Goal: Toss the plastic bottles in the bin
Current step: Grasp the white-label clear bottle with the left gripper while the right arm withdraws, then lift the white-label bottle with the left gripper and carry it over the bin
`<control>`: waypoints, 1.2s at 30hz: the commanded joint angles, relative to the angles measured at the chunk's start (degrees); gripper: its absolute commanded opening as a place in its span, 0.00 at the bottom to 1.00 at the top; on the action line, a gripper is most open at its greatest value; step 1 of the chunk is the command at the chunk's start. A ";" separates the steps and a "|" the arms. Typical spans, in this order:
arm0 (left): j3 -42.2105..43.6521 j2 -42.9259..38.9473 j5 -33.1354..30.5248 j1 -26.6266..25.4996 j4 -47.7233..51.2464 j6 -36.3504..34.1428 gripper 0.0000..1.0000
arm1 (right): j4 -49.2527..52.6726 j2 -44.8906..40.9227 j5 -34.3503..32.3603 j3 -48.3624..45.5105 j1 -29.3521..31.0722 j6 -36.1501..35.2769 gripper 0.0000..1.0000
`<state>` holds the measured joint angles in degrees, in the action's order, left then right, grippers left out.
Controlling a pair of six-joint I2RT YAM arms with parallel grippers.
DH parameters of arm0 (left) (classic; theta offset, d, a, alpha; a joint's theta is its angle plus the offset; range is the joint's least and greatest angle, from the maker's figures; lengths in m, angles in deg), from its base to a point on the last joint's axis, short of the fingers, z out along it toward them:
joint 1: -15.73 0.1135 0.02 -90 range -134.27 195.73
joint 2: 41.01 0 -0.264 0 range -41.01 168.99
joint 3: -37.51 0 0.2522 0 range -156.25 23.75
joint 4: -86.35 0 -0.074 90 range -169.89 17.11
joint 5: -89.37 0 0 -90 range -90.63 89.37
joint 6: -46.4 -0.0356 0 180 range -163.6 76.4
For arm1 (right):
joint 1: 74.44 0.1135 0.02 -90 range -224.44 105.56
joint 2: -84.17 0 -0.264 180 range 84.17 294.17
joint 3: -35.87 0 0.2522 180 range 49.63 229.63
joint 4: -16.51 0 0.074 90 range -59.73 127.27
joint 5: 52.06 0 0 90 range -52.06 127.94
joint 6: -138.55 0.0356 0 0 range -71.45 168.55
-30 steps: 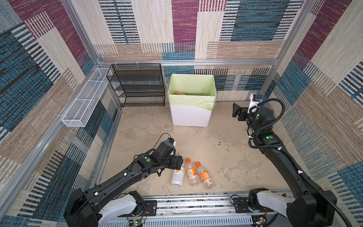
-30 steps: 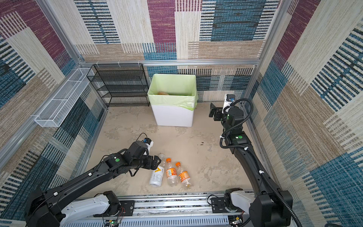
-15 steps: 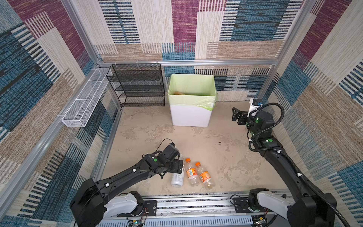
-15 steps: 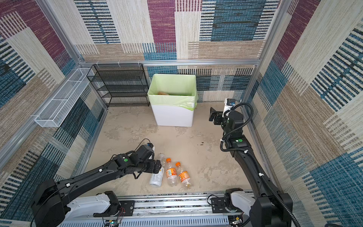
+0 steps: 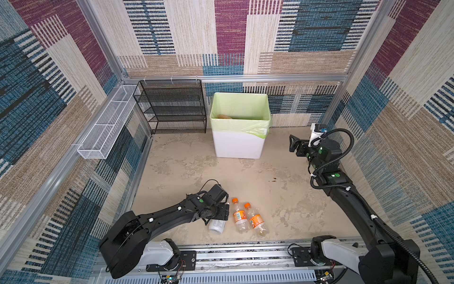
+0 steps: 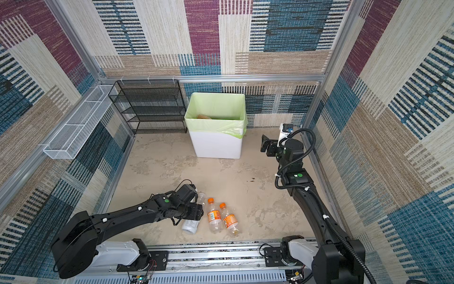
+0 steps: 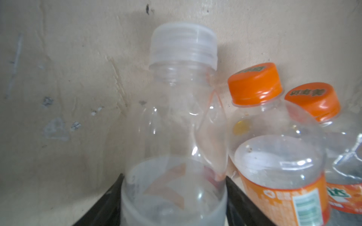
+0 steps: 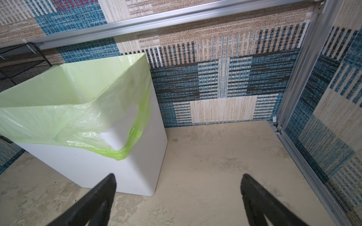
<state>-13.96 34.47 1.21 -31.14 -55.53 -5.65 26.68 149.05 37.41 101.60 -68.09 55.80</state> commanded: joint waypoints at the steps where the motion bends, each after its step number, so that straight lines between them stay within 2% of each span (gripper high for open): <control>1: 0.55 0.30 0.46 0.03 -2.62 1.07 0.66 | -1.43 0.21 -0.04 -0.08 -0.02 0.54 0.98; 6: -0.50 -1.83 -3.14 0.28 -0.70 -0.24 0.58 | -0.48 1.01 0.84 -0.46 -0.02 1.42 0.96; 14: -5.37 -10.12 -13.29 3.48 2.20 -7.90 0.59 | 1.69 2.41 3.63 -1.60 -0.02 3.12 0.94; 18: -9.11 -14.64 -19.10 5.07 -2.52 -16.69 0.60 | 3.17 2.95 4.78 -1.93 -0.03 3.82 0.93; 22: -13.67 -17.61 -21.82 6.98 -8.48 -28.88 0.62 | 4.01 3.14 5.97 -3.00 -0.02 3.84 0.92; 25: -15.85 -20.27 -22.76 7.52 -17.58 -37.65 0.62 | 4.21 3.21 5.98 -4.40 -0.02 3.83 0.91; 29: -13.74 -24.09 -20.08 7.67 -38.20 -45.98 0.62 | 4.63 3.61 6.30 -5.02 -0.02 4.37 0.90; 33: -11.61 -24.66 -13.88 7.67 -58.50 -49.90 0.62 | 4.98 2.82 6.77 -3.96 0.06 4.96 0.89; 36: -15.38 -22.16 -6.95 7.67 -65.70 -54.65 0.63 | 6.00 2.79 6.74 -2.28 0.07 3.89 0.89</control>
<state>-27.01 11.17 -13.65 -23.45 -104.30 -52.57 32.77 152.18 43.59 97.97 -68.07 59.87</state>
